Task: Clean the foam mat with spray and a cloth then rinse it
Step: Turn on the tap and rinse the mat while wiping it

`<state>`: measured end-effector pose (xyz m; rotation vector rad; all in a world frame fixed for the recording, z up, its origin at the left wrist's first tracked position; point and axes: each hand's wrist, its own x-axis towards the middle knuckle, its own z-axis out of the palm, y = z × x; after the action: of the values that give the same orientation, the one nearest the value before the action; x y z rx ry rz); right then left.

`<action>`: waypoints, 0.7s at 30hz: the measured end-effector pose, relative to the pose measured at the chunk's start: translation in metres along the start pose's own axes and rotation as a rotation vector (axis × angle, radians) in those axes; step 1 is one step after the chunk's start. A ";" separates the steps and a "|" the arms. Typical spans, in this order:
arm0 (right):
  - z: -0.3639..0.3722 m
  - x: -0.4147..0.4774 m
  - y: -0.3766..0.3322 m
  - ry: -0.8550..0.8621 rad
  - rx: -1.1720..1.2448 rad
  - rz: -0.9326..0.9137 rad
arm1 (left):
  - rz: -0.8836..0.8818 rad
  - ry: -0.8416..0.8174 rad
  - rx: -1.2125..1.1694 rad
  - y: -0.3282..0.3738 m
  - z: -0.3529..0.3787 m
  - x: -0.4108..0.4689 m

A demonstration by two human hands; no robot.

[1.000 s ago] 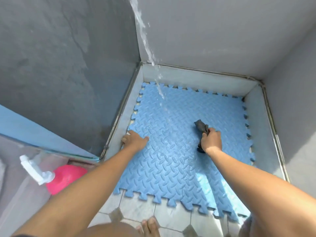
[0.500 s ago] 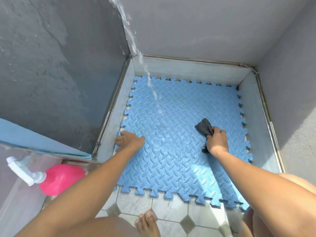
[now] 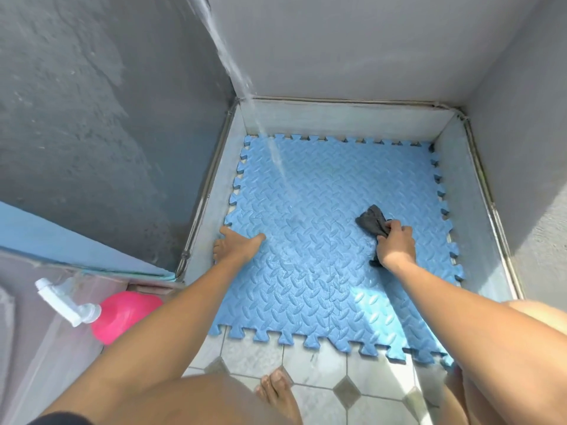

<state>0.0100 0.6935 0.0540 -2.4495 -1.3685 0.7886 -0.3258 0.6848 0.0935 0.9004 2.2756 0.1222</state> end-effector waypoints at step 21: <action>0.006 -0.008 -0.016 -0.043 0.040 0.071 | 0.148 0.014 0.016 -0.005 -0.049 -0.028</action>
<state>-0.0084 0.6956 0.0586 -2.4759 -1.2733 0.8811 -0.3442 0.6708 0.1455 1.0788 2.2244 0.1768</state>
